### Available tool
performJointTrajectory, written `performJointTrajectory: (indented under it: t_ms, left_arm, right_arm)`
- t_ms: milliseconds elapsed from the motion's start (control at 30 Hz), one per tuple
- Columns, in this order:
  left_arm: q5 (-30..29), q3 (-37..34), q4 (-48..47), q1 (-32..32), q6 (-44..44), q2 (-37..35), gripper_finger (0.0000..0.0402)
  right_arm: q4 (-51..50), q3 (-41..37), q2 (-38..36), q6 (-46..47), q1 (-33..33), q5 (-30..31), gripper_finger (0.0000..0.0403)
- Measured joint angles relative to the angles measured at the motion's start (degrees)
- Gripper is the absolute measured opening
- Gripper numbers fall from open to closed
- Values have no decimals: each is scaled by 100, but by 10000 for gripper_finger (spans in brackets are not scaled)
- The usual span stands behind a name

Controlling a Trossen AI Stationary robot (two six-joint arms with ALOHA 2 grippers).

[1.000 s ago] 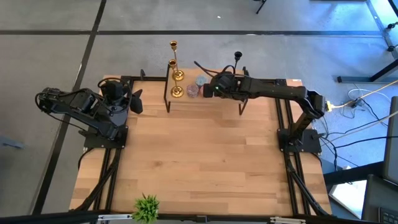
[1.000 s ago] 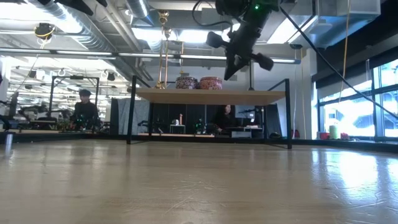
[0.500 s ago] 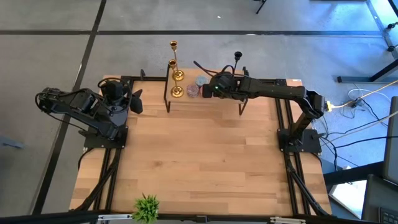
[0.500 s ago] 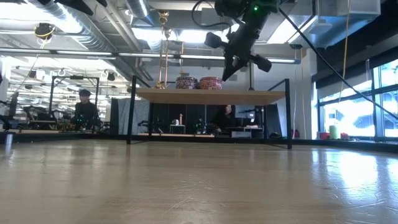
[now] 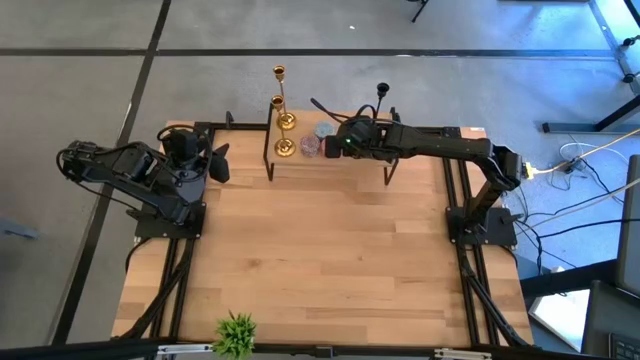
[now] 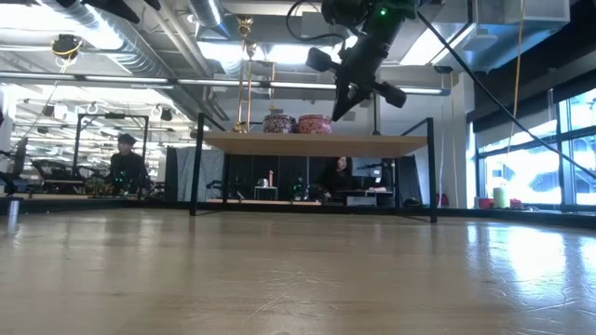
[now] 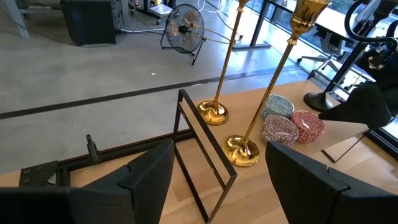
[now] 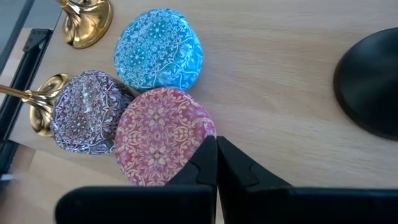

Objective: Pick & Place candle stick holders
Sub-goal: Put the pink scented candle on the shelf

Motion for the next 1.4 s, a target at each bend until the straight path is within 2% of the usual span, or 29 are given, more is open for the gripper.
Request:
performJointTrajectory:
  t_ms: [567, 667, 900, 1067, 1167, 1267, 1400]
  left_arm:
    - [52, 0, 2, 0, -4, 0, 251]
    - [50, 0, 2, 0, -3, 0, 251]
    - [20, 0, 2, 0, 28, 0, 251]
    - [-10, 0, 1, 0, 44, 0, 251]
    - [-7, 0, 1, 0, 44, 0, 251]
    - [87, -1, 0, 0, 44, -3, 251]
    - [244, 0, -1, 0, 82, -48, 251]
  right_arm:
    - [182, 0, -4, -69, 16, -99, 0]
    - [248, 0, -70, -176, 70, -342, 0]
    - [208, 288, -117, -557, 241, -1324, 0]
    - [60, 310, -112, -832, 241, -1546, 0]
    - [9, 310, -92, -1268, 237, -1717, 0]
    - [25, 310, -92, -1765, 352, -2229, 0]
    - [42, 313, -228, -2364, 829, -2808, 0]
